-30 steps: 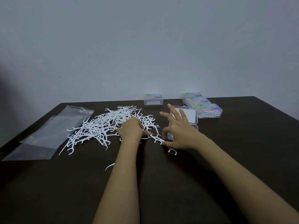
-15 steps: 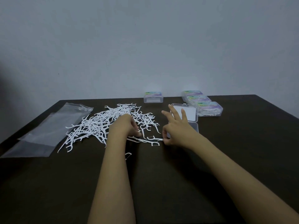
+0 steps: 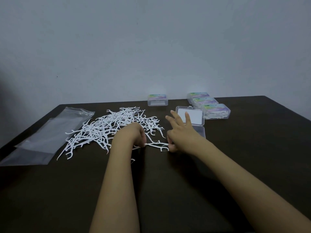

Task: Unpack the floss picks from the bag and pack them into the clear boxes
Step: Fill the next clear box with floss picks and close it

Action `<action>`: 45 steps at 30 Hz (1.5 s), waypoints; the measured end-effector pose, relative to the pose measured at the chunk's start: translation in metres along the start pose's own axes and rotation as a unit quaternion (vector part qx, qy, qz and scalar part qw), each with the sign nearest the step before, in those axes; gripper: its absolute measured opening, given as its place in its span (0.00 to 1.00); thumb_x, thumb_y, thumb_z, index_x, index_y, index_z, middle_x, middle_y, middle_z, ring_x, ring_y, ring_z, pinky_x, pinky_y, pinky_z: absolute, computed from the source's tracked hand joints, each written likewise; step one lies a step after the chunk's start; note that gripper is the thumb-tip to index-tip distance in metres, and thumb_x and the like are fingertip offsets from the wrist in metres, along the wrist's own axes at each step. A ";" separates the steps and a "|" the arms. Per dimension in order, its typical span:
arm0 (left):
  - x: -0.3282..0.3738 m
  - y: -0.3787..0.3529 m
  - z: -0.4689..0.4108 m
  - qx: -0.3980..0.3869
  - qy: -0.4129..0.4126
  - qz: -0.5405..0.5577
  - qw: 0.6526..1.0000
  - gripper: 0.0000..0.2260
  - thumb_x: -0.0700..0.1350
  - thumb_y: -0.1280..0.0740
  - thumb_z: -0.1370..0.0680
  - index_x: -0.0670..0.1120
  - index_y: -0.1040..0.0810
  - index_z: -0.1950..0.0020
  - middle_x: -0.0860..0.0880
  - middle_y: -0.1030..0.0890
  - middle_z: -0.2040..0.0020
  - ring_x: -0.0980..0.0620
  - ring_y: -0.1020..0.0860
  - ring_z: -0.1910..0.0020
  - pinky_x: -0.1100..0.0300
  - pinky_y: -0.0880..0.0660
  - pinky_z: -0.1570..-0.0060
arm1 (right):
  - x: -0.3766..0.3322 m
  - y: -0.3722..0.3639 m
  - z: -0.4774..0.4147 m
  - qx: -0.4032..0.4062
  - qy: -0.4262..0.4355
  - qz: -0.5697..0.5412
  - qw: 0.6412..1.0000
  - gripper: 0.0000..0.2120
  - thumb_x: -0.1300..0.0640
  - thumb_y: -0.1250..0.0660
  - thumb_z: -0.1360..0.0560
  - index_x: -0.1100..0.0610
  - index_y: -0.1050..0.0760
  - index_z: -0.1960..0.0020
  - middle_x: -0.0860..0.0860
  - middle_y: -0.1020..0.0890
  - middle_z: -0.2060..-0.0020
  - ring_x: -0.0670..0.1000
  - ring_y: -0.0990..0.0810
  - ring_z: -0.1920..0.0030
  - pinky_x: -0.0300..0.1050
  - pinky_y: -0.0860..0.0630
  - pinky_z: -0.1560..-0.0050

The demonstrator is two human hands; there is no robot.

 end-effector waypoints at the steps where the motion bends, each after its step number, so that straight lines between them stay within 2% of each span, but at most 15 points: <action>1: 0.001 0.000 0.000 0.001 -0.001 -0.003 1.000 0.04 0.39 0.32 0.25 0.48 0.22 0.54 0.52 0.27 0.66 0.57 0.30 0.70 0.66 0.34 0.73 | 0.000 0.000 0.000 -0.001 0.000 0.002 1.000 0.10 0.53 0.38 0.26 0.56 0.24 0.49 0.57 0.55 0.24 0.58 0.65 0.26 0.67 0.64 0.32; 4: 0.003 0.000 -0.003 0.005 -0.009 -0.007 1.000 0.05 0.38 0.32 0.25 0.48 0.22 0.55 0.53 0.27 0.66 0.58 0.30 0.70 0.65 0.33 0.72 | -0.001 -0.001 0.000 -0.002 0.001 0.006 1.000 0.11 0.52 0.38 0.26 0.56 0.24 0.47 0.57 0.55 0.24 0.58 0.64 0.25 0.67 0.64 0.32; 8: 0.005 -0.001 -0.006 0.005 -0.017 -0.005 1.000 0.04 0.38 0.32 0.26 0.47 0.21 0.57 0.53 0.26 0.66 0.57 0.29 0.70 0.62 0.31 0.65 | -0.001 0.000 0.001 -0.002 -0.002 -0.006 1.000 0.11 0.53 0.38 0.26 0.56 0.24 0.48 0.56 0.55 0.24 0.57 0.64 0.25 0.67 0.64 0.32; 11: 0.004 -0.002 -0.006 0.002 -0.024 -0.004 1.000 0.04 0.37 0.32 0.26 0.46 0.21 0.57 0.51 0.25 0.66 0.56 0.29 0.71 0.63 0.33 0.71 | 0.000 0.000 0.001 0.000 -0.003 -0.006 1.000 0.11 0.52 0.38 0.26 0.56 0.24 0.48 0.56 0.55 0.24 0.57 0.64 0.25 0.67 0.65 0.32; 14: 0.002 -0.004 -0.006 -0.004 -0.028 0.004 1.000 0.04 0.36 0.32 0.27 0.43 0.19 0.56 0.47 0.23 0.62 0.54 0.29 0.72 0.63 0.33 0.72 | -0.001 0.001 0.001 -0.002 -0.002 -0.006 1.000 0.11 0.53 0.38 0.26 0.56 0.24 0.47 0.56 0.55 0.24 0.56 0.64 0.25 0.67 0.65 0.32; 23: 0.006 -0.008 -0.004 -0.012 -0.029 0.008 0.999 0.06 0.37 0.33 0.28 0.40 0.19 0.53 0.45 0.23 0.60 0.51 0.28 0.71 0.63 0.32 0.71 | -0.002 0.001 0.002 -0.011 -0.005 -0.013 1.000 0.11 0.55 0.38 0.26 0.57 0.23 0.46 0.57 0.54 0.24 0.57 0.63 0.25 0.67 0.64 0.32; 29: 0.009 -0.010 -0.007 -0.018 -0.036 0.000 0.999 0.04 0.36 0.33 0.29 0.41 0.20 0.56 0.44 0.23 0.60 0.51 0.28 0.70 0.61 0.30 0.66 | -0.004 0.002 0.001 0.011 0.008 0.003 1.000 0.12 0.55 0.38 0.26 0.58 0.23 0.46 0.56 0.51 0.25 0.56 0.60 0.25 0.66 0.64 0.31; 31: 0.009 -0.011 -0.008 -0.016 -0.037 -0.002 0.999 0.02 0.37 0.33 0.28 0.42 0.21 0.58 0.45 0.23 0.62 0.51 0.28 0.70 0.61 0.30 0.66 | -0.003 0.003 0.001 0.029 0.019 -0.027 0.999 0.11 0.55 0.39 0.26 0.58 0.23 0.48 0.55 0.49 0.25 0.54 0.58 0.25 0.64 0.64 0.30; 34: 0.011 -0.012 -0.009 -0.015 -0.039 -0.010 0.999 0.01 0.38 0.32 0.28 0.44 0.22 0.59 0.47 0.24 0.64 0.52 0.28 0.69 0.62 0.30 0.67 | 0.008 0.009 0.003 0.067 0.019 -0.174 0.982 0.08 0.55 0.36 0.26 0.57 0.22 0.52 0.52 0.42 0.27 0.52 0.53 0.26 0.58 0.61 0.27; 36: 0.013 -0.014 -0.010 -0.014 -0.043 -0.019 0.999 0.03 0.39 0.32 0.28 0.43 0.20 0.55 0.46 0.22 0.60 0.50 0.26 0.65 0.60 0.29 0.62 | 0.023 0.019 0.006 0.112 0.003 -0.296 0.949 0.05 0.57 0.34 0.27 0.57 0.21 0.54 0.53 0.38 0.29 0.51 0.48 0.27 0.48 0.54 0.27; 37: 0.014 -0.015 -0.010 -0.013 -0.046 -0.022 0.999 0.05 0.39 0.32 0.28 0.42 0.19 0.54 0.45 0.22 0.58 0.49 0.25 0.63 0.59 0.29 0.61 | 0.033 0.025 0.009 0.133 -0.009 -0.351 0.927 0.02 0.59 0.33 0.27 0.56 0.21 0.55 0.53 0.36 0.31 0.51 0.46 0.28 0.42 0.51 0.31; 39: 0.017 -0.016 -0.012 -0.012 -0.053 -0.030 0.998 0.05 0.39 0.32 0.28 0.42 0.19 0.54 0.45 0.21 0.57 0.48 0.24 0.60 0.59 0.28 0.59 | 0.054 0.033 0.015 0.171 -0.040 -0.416 0.892 0.05 0.59 0.33 0.26 0.52 0.25 0.59 0.53 0.35 0.32 0.51 0.44 0.29 0.40 0.47 0.35; 42: 0.020 -0.018 -0.012 -0.009 -0.060 -0.043 0.997 0.01 0.40 0.32 0.29 0.44 0.21 0.59 0.45 0.22 0.58 0.47 0.25 0.60 0.59 0.28 0.59 | 0.081 0.038 0.022 0.220 -0.100 -0.396 0.886 0.04 0.59 0.33 0.26 0.52 0.25 0.58 0.52 0.35 0.31 0.52 0.43 0.30 0.46 0.45 0.32; 43: 0.021 -0.018 -0.011 -0.007 -0.064 -0.045 0.997 0.01 0.40 0.33 0.28 0.44 0.23 0.61 0.46 0.22 0.58 0.47 0.26 0.60 0.59 0.29 0.59 | 0.087 0.038 0.023 0.221 -0.116 -0.366 0.896 0.01 0.59 0.33 0.26 0.54 0.24 0.57 0.52 0.36 0.30 0.52 0.43 0.29 0.48 0.46 0.31; 45: 0.024 -0.018 -0.010 -0.006 -0.072 -0.043 0.996 0.01 0.39 0.33 0.28 0.43 0.23 0.59 0.45 0.22 0.57 0.47 0.26 0.60 0.59 0.29 0.59 | 0.091 0.030 0.021 0.193 -0.130 -0.283 0.930 0.04 0.57 0.32 0.27 0.56 0.21 0.53 0.52 0.37 0.30 0.53 0.45 0.29 0.50 0.48 0.29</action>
Point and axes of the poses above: each hand's wrist, its own z-axis away from the middle knuckle, its own y-axis out of the back of the hand, x = y × z, the point moved 8 cm from there along -z, towards the middle knuckle
